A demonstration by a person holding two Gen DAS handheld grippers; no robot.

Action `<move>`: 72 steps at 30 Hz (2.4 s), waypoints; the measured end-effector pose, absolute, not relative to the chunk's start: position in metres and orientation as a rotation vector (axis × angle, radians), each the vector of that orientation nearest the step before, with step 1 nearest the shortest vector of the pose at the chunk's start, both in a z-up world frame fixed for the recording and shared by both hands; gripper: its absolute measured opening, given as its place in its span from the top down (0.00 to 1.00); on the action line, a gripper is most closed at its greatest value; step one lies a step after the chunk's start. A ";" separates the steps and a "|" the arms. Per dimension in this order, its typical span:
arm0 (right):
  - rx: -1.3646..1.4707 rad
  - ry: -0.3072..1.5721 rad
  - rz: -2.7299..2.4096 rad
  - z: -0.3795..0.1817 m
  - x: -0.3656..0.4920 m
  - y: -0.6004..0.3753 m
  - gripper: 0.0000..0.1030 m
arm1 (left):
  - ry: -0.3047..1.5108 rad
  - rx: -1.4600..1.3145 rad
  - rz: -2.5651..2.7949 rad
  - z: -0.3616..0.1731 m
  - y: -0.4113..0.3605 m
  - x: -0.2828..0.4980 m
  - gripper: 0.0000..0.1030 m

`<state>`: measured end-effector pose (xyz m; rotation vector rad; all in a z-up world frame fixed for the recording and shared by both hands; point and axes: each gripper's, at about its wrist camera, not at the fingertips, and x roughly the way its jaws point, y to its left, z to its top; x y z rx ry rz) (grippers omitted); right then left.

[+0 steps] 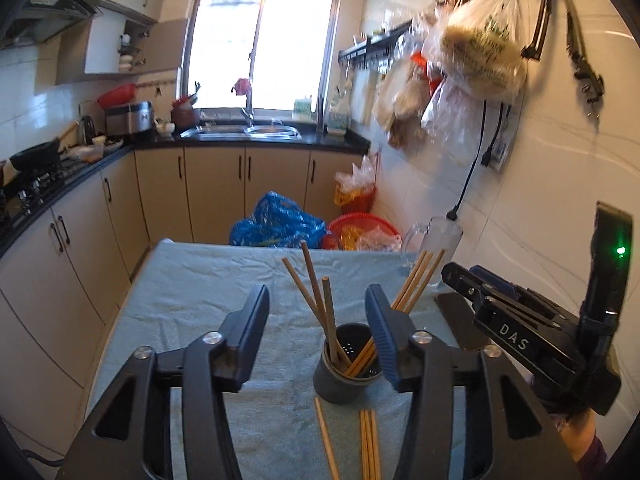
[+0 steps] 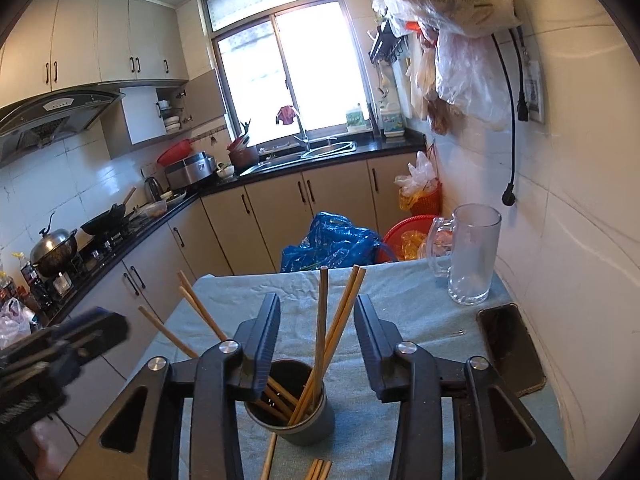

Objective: Organize utensils
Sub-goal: 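Open the left tool to drop its chopstick into the cup while the right tool releases its own, then move the left tool back and grasp a chopstick while the right tool approaches another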

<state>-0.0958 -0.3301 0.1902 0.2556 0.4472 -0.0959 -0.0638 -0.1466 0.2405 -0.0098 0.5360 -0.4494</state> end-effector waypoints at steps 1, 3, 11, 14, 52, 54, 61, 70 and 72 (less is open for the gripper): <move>0.253 0.444 -0.096 0.192 -0.100 -0.330 0.54 | 0.519 -0.010 -0.445 0.245 -0.141 -0.073 0.45; 0.249 0.439 -0.098 0.196 -0.111 -0.329 0.51 | 0.486 -0.007 -0.431 0.251 -0.130 -0.090 0.41; 0.218 0.477 -0.114 0.190 -0.163 -0.325 0.38 | 0.404 0.027 -0.369 0.254 -0.093 -0.148 0.23; 0.203 0.529 -0.120 0.174 -0.184 -0.324 0.37 | 0.424 0.032 -0.357 0.243 -0.083 -0.159 0.23; 0.216 0.935 0.031 0.006 -0.159 -0.283 0.61 | 1.131 0.021 -0.434 0.023 -0.130 -0.080 0.94; 0.202 0.939 0.029 0.002 -0.152 -0.276 0.64 | 1.136 -0.019 -0.441 0.024 -0.123 -0.084 0.93; 0.118 0.974 -0.055 0.007 -0.136 -0.263 0.68 | 1.115 -0.040 -0.448 0.019 -0.124 -0.084 0.93; 0.079 1.058 -0.118 0.004 -0.119 -0.258 0.80 | 1.108 -0.079 -0.463 0.019 -0.118 -0.080 0.93; 0.105 1.059 -0.129 0.007 -0.114 -0.262 0.85 | 1.110 -0.088 -0.466 0.019 -0.117 -0.080 0.93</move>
